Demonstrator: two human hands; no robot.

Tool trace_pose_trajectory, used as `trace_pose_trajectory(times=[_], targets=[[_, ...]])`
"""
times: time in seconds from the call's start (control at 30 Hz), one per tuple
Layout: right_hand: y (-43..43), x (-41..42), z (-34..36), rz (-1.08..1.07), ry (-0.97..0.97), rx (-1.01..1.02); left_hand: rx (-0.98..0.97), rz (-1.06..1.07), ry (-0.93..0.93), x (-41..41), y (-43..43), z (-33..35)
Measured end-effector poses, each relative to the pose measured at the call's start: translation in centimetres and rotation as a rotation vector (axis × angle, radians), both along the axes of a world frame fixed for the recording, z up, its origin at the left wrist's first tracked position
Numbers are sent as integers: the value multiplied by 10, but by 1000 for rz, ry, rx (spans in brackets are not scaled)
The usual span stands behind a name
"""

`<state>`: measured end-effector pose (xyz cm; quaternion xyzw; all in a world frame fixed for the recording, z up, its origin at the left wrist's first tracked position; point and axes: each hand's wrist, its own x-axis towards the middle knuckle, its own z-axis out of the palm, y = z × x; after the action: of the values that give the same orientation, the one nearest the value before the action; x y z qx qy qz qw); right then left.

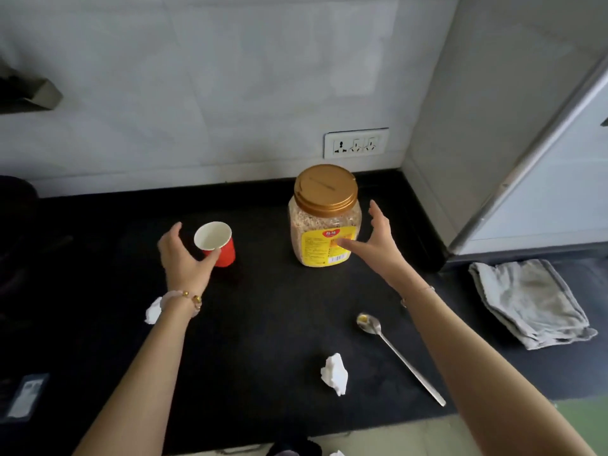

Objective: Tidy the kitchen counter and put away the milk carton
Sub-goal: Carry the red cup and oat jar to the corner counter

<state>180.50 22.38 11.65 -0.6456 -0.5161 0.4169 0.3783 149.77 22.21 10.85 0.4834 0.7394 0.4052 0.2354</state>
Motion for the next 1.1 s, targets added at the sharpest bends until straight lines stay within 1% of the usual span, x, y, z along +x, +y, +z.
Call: trace_pose_trajectory(times=[0.1, 0.17, 0.23, 0.37, 0.53, 0.63, 0.77, 1.0, 1.1], targets=[[28, -8, -3, 15, 12, -13, -164, 35, -175, -13, 12, -17], [39, -7, -5, 63, 53, -9, -235, 0, -223, -15, 19, -27], [46, -3, -9, 138, 58, 38, -261, -37, -250, -15, 26, -35], [49, 2, -14, 123, 43, 62, -249, -88, -304, -11, 40, -46], [48, 3, -21, 90, 21, 86, -221, 12, -357, -7, 46, -56], [43, -1, -22, 53, -35, 118, -225, 38, -392, -6, 45, -61], [32, -4, -27, 12, -124, 156, -215, 42, -388, -4, 43, -59], [34, 18, -29, 98, -230, 107, -185, -24, -369, 9, 31, -47], [39, 20, -25, 139, -157, 74, -170, -59, -353, 15, 26, -41]])
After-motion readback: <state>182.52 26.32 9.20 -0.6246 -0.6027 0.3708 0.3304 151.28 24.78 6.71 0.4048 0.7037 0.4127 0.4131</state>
